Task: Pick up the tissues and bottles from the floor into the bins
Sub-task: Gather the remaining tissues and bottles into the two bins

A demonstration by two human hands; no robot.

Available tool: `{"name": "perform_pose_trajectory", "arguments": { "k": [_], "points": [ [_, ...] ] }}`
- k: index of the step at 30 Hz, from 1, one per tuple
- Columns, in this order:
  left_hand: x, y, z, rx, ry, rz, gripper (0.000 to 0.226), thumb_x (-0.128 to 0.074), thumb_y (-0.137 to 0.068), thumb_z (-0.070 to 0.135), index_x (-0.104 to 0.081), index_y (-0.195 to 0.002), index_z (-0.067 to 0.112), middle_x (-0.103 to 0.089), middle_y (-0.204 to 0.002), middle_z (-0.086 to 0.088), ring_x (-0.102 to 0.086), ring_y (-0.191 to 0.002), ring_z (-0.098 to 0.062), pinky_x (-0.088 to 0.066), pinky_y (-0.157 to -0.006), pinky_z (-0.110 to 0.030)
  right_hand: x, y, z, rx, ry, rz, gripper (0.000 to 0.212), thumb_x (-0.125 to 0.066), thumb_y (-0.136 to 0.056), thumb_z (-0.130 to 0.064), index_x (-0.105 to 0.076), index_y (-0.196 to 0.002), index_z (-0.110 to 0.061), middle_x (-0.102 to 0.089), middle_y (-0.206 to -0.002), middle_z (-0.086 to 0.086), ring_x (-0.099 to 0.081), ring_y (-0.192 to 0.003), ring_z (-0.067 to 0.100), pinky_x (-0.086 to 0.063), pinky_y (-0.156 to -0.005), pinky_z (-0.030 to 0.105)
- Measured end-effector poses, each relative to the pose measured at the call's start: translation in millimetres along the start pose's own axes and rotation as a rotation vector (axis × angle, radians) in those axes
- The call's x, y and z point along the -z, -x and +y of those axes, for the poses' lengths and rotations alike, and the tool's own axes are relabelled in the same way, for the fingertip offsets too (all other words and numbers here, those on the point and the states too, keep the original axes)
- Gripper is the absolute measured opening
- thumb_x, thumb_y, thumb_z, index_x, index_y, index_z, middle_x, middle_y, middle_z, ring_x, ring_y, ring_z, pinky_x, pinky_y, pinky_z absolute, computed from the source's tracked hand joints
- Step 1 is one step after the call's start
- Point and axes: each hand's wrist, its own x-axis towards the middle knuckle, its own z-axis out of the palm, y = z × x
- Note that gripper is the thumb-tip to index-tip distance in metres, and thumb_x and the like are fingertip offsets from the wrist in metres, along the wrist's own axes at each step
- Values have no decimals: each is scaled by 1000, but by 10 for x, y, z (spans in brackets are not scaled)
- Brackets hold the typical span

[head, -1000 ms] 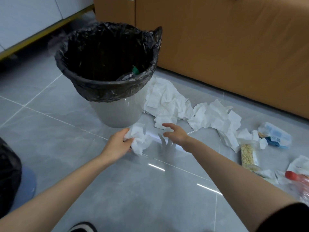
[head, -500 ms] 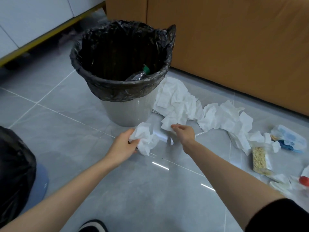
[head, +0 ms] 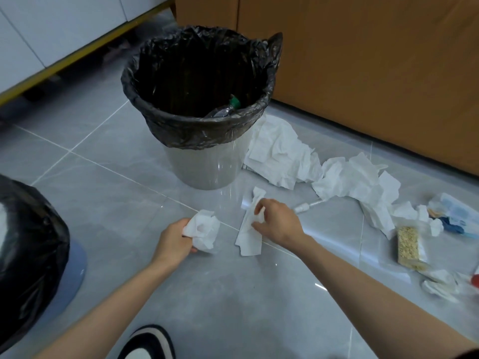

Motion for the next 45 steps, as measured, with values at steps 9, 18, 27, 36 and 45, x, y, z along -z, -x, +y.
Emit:
{"name": "perform_pose_trajectory", "arguments": {
  "k": [9, 18, 27, 36, 45],
  "points": [
    [-66, -77, 22, -13, -122, -79, 23, -48, -84, -3, -66, -90, 10, -67, -87, -7, -65, -81, -25, -57, -76, -40, -297, -83, -19, 32, 72, -133, 51, -71, -79, -16, -49, -124, -10, -41, -127, 7, -48, -112, 26, -47, -89, 39],
    [-16, 42, 256, -154, -221, -169, 49, -49, -82, 12, -49, -132, 13, -46, -125, -8, -49, -113, -20, -37, -90, -20, -239, 7, -248, -52, -331, -4, 23, -65, -80, -14, -60, -102, -10, -65, -95, 8, -59, -83, 21, -50, -73, 30],
    [930, 740, 854, -423, -82, 340, 36, -45, -98, 31, -49, -133, 25, -44, -127, 14, -39, -116, 4, -36, -93, -5, 335, 289, -1676, 215, -979, 24, 17, -66, -82, -2, -53, -87, -13, -72, -83, 14, -63, -72, 22, -54, -68, 33],
    [1953, 1316, 764, -479, -604, 856, 41, -37, -89, 9, -54, -126, 9, -55, -122, -8, -51, -107, -26, -45, -74, -36, 434, 585, -2980, 540, -1026, -114, 14, -72, -81, -9, -61, -88, -11, -70, -87, 10, -68, -71, 21, -59, -67, 31],
    [2428, 1170, 78, 14, -1043, 492, 64, -41, -93, 1, -11, -149, 8, -15, -155, -11, -23, -141, -25, -30, -110, -36, -160, 509, -3387, 967, -238, -126, 23, -54, -92, -11, -68, -110, -15, -66, -104, -11, -56, -88, -7, -43, -83, 10]
  ]
}}
